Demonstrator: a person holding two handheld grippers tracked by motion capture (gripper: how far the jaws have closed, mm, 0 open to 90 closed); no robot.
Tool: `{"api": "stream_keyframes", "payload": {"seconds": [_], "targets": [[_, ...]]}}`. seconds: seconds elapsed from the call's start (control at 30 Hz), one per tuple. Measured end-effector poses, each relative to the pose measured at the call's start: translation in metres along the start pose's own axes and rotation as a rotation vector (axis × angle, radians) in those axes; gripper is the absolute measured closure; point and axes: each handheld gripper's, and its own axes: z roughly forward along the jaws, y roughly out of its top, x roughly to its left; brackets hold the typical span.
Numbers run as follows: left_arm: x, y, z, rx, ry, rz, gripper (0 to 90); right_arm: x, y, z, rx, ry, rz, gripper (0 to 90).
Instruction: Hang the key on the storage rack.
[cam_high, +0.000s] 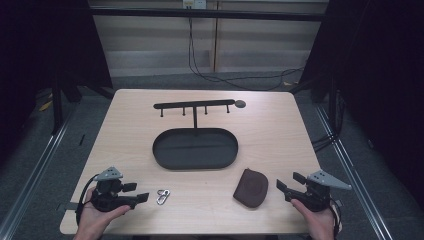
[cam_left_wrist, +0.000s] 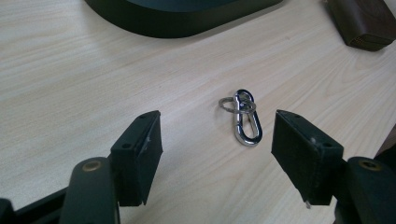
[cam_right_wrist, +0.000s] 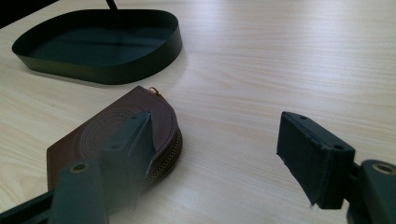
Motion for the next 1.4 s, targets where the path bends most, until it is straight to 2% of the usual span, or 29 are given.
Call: {"api": "stream_keyframes", "payload": {"seconds": [0.07,0.1,0.4,0.5,0.63,0.67,0.73,0.8,0.87,0.97,1.0,1.13,1.23,1.27,1.4], "targets": [[0.0,0.0,0.0,0.0,0.0,-0.001,34.4,0.001,0.001,0.001,0.009,0.001,0.001,26.9],[0.0,0.0,0.0,-0.003,0.0,-0.005,34.6,0.004,0.002,0.003,0.016,0.022,0.011,26.4],[0.0,0.0,0.0,0.012,0.001,-0.003,38.6,0.003,0.002,0.004,0.042,0.026,0.026,24.2],[-0.002,0.001,0.0,0.017,0.0,0.01,39.5,0.004,0.002,0.004,0.047,0.023,0.024,23.6],[-0.005,0.005,-0.004,0.013,0.017,0.038,47.2,0.005,0.002,0.004,0.056,0.025,0.018,23.6],[-0.006,0.008,-0.008,-0.008,0.023,0.056,49.3,0.005,0.002,0.004,0.056,0.021,0.015,23.5],[-0.007,0.012,-0.012,-0.007,0.027,0.074,49.2,0.005,0.002,0.005,0.06,0.027,0.017,23.5],[-0.007,0.014,-0.013,-0.006,0.016,0.07,50.1,0.004,0.002,0.006,0.061,0.029,0.019,23.4],[-0.007,0.018,-0.012,0.004,0.024,0.07,50.3,0.004,0.002,0.006,0.063,0.031,0.023,23.5],[-0.008,0.022,-0.005,0.073,0.014,0.058,50.1,0.004,0.002,0.006,0.064,0.038,0.024,24.3],[-0.009,0.024,-0.001,0.099,0.013,0.066,48.9,0.004,0.002,0.007,0.068,0.033,0.024,24.1],[-0.011,0.029,0.004,0.131,0.013,0.088,45.8,0.005,0.002,0.007,0.071,0.028,0.019,24.0],[-0.013,0.038,0.008,0.171,0.013,0.098,38.0,0.005,0.002,0.007,0.076,0.03,0.022,23.9],[-0.013,0.038,0.008,0.171,0.013,0.098,36.4,0.005,0.002,0.007,0.076,0.03,0.022,23.9],[-0.015,0.046,0.014,0.208,0.021,0.106,34.4,0.006,0.002,0.008,0.087,0.029,0.007,23.9]]}}
